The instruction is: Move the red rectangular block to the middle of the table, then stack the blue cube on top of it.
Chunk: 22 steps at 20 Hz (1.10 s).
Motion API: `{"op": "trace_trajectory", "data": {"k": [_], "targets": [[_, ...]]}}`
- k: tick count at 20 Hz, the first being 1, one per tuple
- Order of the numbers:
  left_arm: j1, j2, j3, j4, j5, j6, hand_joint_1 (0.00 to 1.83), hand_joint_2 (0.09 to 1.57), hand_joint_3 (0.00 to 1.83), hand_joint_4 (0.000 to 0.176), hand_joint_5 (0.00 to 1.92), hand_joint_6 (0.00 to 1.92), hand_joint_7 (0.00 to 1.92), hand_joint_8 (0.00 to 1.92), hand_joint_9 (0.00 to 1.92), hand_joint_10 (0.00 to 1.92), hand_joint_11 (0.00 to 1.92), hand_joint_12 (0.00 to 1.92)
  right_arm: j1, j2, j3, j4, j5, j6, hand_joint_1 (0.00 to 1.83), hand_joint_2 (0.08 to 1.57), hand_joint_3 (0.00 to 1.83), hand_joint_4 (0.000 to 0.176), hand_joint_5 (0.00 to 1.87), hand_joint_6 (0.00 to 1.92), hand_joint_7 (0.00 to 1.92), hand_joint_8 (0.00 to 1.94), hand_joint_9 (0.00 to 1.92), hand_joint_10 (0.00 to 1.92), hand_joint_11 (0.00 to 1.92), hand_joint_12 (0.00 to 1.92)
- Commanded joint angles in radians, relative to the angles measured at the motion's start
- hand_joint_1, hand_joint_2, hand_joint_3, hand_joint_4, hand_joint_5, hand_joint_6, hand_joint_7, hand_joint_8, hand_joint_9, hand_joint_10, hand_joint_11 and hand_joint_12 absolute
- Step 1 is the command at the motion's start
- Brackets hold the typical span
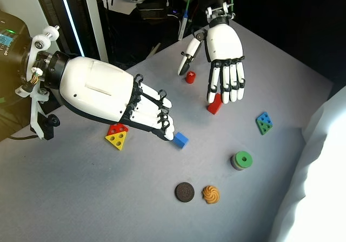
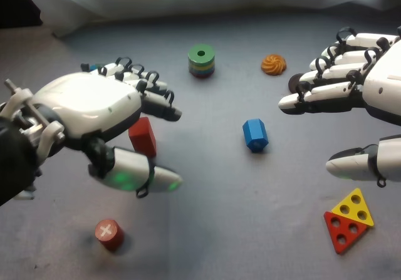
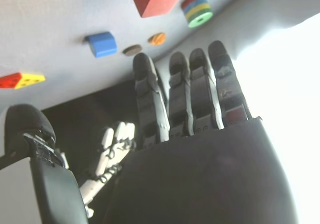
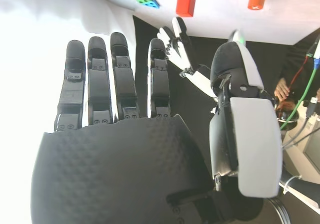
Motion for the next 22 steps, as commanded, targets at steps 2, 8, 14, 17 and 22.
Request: {"op": "trace_trajectory", "data": {"k": [2,8,14,17,22], "targets": [[-0.011,-0.012,0.019,0.001,-0.115,0.008,0.52,0.96,0.01,0.134,0.59,0.01,0.25,0.0,0.15,0.0,0.0,0.51,0.014,0.012,-0.006,-0.004,0.107,0.006,0.29,1.18,0.0,0.0,0.28,0.0,0.29,0.0,0.22,0.0,0.0,0.49],[-0.015,-0.065,0.091,-0.014,-0.131,0.008,0.48,1.01,0.01,0.162,0.6,0.0,0.22,0.0,0.13,0.0,0.0,0.43,0.014,0.012,-0.007,-0.004,0.106,0.006,0.3,1.18,0.0,0.0,0.3,0.0,0.3,0.0,0.24,0.01,0.0,0.55],[-0.005,-0.089,0.132,-0.025,-0.138,0.008,0.56,1.0,0.0,0.151,0.74,0.02,0.25,0.0,0.15,0.01,0.0,0.48,0.014,0.011,-0.008,-0.004,0.106,0.006,0.32,1.18,0.0,0.0,0.29,0.0,0.3,0.0,0.23,0.0,0.0,0.53],[0.004,-0.094,0.143,-0.037,-0.143,0.008,0.53,1.01,0.0,0.159,0.74,0.01,0.22,0.0,0.12,0.0,0.0,0.42,0.015,0.011,-0.011,-0.004,0.106,0.006,0.32,1.18,0.0,0.0,0.31,0.01,0.31,0.0,0.25,0.01,0.0,0.62],[0.031,-0.1,0.157,-0.052,-0.16,0.003,0.52,0.99,0.0,0.164,0.73,0.0,0.23,0.0,0.14,0.0,0.0,0.38,0.015,0.011,-0.012,-0.004,0.106,0.006,0.35,1.18,0.0,0.0,0.34,0.01,0.33,0.0,0.27,0.01,0.0,0.68]]}}
